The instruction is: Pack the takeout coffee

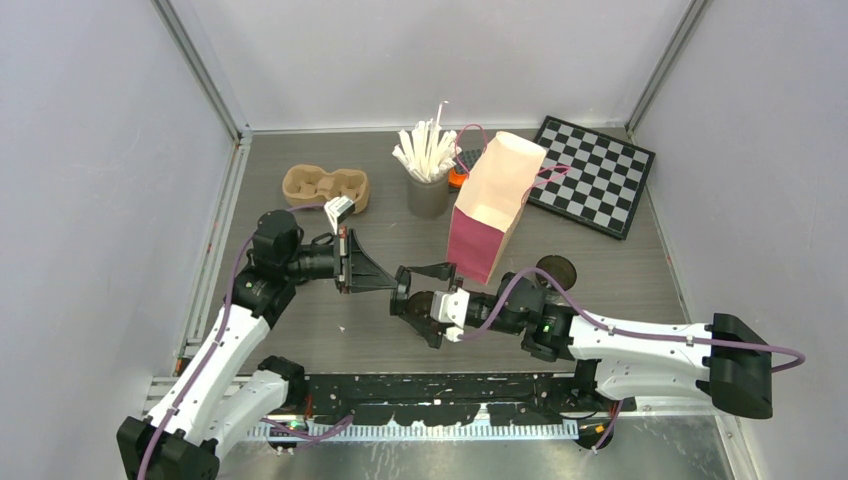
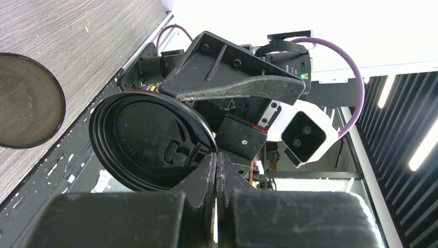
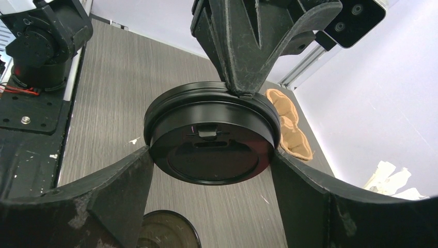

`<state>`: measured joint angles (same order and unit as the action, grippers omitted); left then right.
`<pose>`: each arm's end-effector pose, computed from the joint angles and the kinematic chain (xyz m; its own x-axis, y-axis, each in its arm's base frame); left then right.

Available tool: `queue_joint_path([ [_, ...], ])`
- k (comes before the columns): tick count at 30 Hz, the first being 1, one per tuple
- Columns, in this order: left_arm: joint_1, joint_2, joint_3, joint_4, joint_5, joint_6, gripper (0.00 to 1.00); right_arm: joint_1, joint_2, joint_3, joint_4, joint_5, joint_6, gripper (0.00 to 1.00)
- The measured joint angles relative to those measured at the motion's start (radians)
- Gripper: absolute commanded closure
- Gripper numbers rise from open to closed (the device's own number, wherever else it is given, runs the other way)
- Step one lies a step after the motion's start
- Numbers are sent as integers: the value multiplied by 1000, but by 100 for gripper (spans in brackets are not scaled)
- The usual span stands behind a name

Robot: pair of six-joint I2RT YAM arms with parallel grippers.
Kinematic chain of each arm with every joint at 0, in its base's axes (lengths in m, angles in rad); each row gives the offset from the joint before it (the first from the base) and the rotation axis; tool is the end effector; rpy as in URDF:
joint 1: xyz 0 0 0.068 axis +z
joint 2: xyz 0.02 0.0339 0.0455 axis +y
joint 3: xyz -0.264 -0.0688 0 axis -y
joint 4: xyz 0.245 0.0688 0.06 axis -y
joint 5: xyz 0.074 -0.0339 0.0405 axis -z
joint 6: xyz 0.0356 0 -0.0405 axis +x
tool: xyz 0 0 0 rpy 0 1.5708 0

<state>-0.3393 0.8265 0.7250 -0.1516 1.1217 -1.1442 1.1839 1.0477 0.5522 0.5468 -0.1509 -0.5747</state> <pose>0.1568 -0.0893 0.3202 -0.9780 -0.0740 -0.1952 0.1851 0.1252 -0.9747 0.0861 0.2254 0.2841 0.5447 -0.0873 -0.8341 -0.8055 0.2222 -0.5493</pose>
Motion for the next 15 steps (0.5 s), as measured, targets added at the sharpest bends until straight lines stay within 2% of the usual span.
queue_joint_path([
  [4, 0, -2, 0, -5, -8, 0, 100, 0, -1, 0, -4, 0, 0, 19],
  [6, 0, -5, 0, -7, -13, -1, 93, 0, -5, -1, -6, 0, 1, 20],
  [9, 0, -12, 0, -12, -23, -2, 72, 1, -12, -1, -12, 0, 3, 20],
  [11, 0, -14, 4, -28, -31, 8, 51, 1, -21, -1, -25, 0, 11, 21],
  [13, 0, -13, 20, -80, -55, 45, 40, 1, -41, -1, -47, 2, 30, 22],
  [15, 0, -13, 56, -173, -93, 115, 34, 1, -64, -1, -74, 18, 72, 24],
])
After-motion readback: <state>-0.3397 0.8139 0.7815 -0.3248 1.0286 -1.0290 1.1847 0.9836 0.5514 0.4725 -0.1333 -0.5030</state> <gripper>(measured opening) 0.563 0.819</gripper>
